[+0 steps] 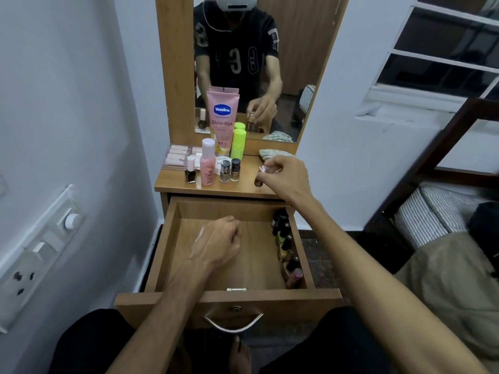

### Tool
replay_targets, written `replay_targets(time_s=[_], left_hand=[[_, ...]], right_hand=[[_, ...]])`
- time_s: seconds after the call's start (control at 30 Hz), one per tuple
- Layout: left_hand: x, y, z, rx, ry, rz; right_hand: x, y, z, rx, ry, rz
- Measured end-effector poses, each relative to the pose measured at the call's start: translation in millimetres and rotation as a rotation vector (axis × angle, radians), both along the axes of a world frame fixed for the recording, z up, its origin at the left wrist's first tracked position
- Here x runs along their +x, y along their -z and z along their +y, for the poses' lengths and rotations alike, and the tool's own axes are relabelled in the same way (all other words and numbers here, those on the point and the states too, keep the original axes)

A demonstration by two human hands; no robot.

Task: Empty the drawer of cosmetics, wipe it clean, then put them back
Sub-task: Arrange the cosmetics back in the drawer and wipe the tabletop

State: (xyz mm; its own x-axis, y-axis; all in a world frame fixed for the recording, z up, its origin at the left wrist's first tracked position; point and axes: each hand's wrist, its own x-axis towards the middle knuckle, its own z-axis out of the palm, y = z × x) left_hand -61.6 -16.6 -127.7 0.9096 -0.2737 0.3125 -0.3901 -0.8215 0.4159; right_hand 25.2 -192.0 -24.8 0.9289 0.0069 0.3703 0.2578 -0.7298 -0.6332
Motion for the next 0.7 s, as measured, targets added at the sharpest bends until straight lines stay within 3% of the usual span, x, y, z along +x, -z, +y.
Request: replay_targets(time_s=[0.13,0.37,0.7], left_hand=[[-2,-2,1,0.008,-0.005,-0.004],[-8,-7,-1,0.028,-0.013,-0.006],[-8,-5,1,0.002,-0.025,-0.003]], right_hand=[[-58,4,-29,0.01,-0.103,0.1],[-130,18,-64,-0.245,-0.238,0.376],[-152,28,-68,-0.473,-0.144,0.457]])
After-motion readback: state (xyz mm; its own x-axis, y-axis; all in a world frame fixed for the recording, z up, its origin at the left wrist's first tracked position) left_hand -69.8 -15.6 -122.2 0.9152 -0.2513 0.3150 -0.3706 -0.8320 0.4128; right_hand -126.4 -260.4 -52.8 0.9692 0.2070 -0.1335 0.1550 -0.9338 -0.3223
